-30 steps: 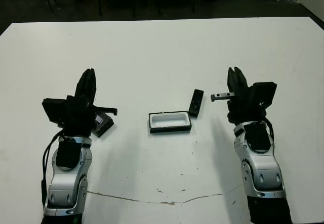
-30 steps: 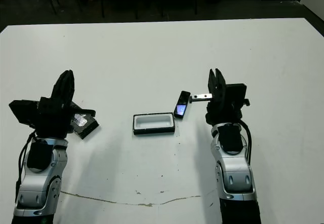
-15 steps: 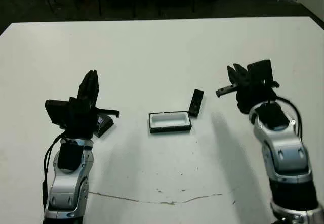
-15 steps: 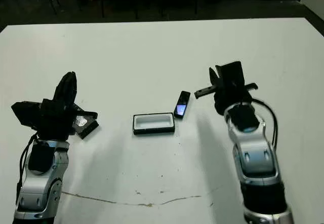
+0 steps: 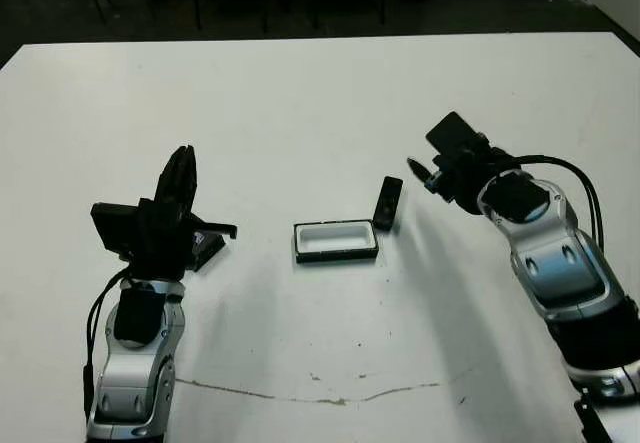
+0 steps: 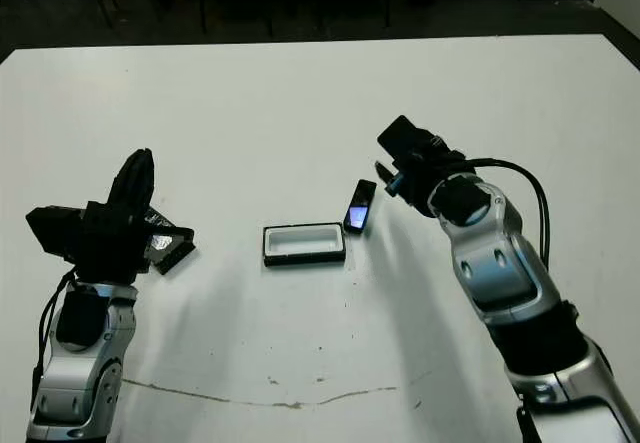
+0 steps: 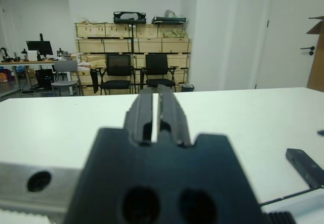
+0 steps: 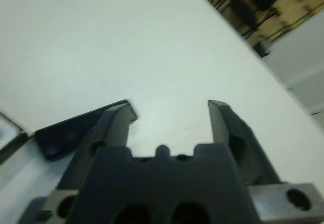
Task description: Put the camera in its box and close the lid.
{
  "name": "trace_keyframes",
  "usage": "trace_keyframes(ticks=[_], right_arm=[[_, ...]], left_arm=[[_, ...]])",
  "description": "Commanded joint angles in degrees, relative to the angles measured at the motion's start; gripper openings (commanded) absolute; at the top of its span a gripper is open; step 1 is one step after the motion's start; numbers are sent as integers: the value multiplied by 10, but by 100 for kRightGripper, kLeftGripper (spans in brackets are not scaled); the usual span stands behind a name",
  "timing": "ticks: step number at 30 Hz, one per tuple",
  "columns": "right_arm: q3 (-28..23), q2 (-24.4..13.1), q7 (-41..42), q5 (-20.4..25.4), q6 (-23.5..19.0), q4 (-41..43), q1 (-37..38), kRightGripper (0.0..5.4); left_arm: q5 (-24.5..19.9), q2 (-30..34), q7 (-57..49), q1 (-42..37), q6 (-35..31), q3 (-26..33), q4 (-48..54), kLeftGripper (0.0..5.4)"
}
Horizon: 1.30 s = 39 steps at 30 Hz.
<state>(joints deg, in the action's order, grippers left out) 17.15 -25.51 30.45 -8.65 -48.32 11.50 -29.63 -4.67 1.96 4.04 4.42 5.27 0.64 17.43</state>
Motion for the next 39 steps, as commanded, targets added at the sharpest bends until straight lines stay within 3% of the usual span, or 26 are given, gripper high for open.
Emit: trace_keyframes(ticks=[1, 10, 17, 24, 29, 36, 39], right_arm=[[2, -11, 30, 18, -50, -7, -22, 389], [-3, -49, 66, 36, -59, -12, -55, 538], [13, -60, 69, 33, -69, -1, -69, 538], [28, -12, 21, 30, -114, 0, -64, 538], [38, 11, 6, 32, -92, -26, -63, 538], [50, 37, -16, 26, -98, -52, -72, 538], [65, 38, -20, 15, -76, -60, -72, 538]], left_arm=[[3, 2, 0, 9, -14, -1, -2, 0], [8, 3, -1, 20, -5, -3, 0, 0], [9, 3, -2, 23, -14, -5, 4, 0], [13, 0, -5, 22, -16, -10, 2, 0], [11, -4, -6, 24, -17, -11, 4, 0], [13, -2, -4, 24, -9, -10, -1, 0], [13, -3, -5, 23, -13, -11, -1, 0]])
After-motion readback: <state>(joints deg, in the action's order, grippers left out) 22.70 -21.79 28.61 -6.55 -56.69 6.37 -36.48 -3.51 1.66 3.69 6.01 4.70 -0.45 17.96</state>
